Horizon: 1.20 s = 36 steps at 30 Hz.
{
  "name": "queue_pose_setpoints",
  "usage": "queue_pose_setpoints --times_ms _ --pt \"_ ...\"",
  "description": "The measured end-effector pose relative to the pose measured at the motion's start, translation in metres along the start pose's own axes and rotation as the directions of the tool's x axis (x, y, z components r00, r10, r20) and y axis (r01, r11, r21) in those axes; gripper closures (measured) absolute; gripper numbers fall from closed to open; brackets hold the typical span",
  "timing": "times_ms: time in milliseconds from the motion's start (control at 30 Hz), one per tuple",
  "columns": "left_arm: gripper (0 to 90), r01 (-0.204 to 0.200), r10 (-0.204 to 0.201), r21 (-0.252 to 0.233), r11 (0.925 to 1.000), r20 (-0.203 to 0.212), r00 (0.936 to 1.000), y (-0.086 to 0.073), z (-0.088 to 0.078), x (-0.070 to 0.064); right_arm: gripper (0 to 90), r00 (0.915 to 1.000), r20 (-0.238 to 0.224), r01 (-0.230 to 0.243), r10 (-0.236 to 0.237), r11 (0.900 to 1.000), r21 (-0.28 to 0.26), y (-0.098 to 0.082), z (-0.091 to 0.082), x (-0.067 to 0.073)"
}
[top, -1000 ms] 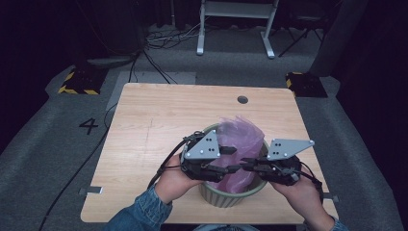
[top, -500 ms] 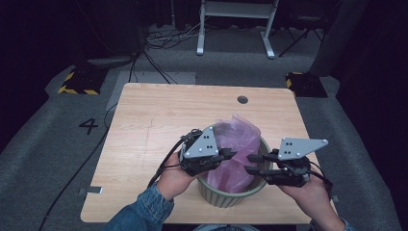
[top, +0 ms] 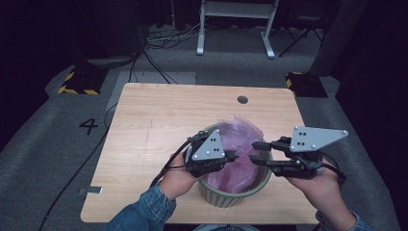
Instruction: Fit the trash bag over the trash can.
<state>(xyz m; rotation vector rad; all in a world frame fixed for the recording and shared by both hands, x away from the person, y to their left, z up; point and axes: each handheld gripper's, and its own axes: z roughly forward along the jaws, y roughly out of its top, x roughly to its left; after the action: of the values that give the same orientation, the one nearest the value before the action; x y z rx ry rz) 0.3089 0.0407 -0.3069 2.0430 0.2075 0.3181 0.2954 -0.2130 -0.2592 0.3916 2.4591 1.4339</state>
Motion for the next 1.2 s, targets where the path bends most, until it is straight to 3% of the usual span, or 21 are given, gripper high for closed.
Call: queue_pose_setpoints --times_ms 233,333,433,533,667,833,967,1067,1133,1200 --pt "89.3 -0.004 0.004 -0.001 1.0 0.01 0.9999 0.001 0.003 -0.001 65.0 0.9996 -0.026 -0.011 0.012 1.0 0.016 0.007 0.013 -0.001" --pt "85.3 -0.017 0.017 -0.011 0.9998 0.003 0.9998 0.001 0.003 -0.004 76.4 0.9982 -0.049 -0.032 0.034 0.999 0.032 0.006 0.02 -0.004" --pt "72.3 -0.021 0.02 -0.029 0.9994 -0.026 0.9995 0.001 0.001 -0.006 87.7 0.9946 -0.083 -0.059 0.062 0.998 0.031 0.005 0.022 -0.007" --pt "73.2 -0.027 0.026 -0.041 0.9988 -0.022 0.9994 0.001 -0.001 -0.007 90.0 0.9941 -0.083 -0.068 0.07 0.997 0.027 0.004 0.022 -0.009" --pt "81.8 -0.026 0.025 -0.048 0.9985 -0.016 0.9996 0.001 -0.004 -0.007 90.0 0.9945 -0.075 -0.071 0.074 0.997 0.033 0.002 0.021 -0.011" --pt "89.6 -0.003 0.001 -0.059 0.9982 -0.028 0.9996 -0.002 -0.011 -0.002 90.0 0.9949 -0.048 -0.087 0.088 0.996 0.025 -0.001 0.015 -0.017" --pt "89.7 0.005 -0.006 -0.073 0.9973 -0.015 0.9999 -0.004 -0.013 0.0 90.0 0.9934 -0.04 -0.107 0.107 0.994 0.019 -0.005 0.011 -0.021" --pt "78.1 -0.016 0.012 -0.088 0.996 -0.045 0.9989 -0.002 -0.01 -0.005 90.0 0.9937 -0.043 -0.103 0.104 0.994 0.024 -0.005 0.013 -0.02" --pt "57.2 -0.017 0.013 -0.079 0.9967 -0.046 0.9989 0.001 -0.006 -0.006 90.0 0.9933 -0.054 -0.101 0.102 0.995 0.022 -0.005 0.015 -0.018" --pt "53.8 -0.015 0.012 -0.062 0.998 -0.043 0.999 0.002 -0.002 -0.007 90.0 0.9931 -0.07 -0.092 0.094 0.995 0.023 -0.003 0.019 -0.016"
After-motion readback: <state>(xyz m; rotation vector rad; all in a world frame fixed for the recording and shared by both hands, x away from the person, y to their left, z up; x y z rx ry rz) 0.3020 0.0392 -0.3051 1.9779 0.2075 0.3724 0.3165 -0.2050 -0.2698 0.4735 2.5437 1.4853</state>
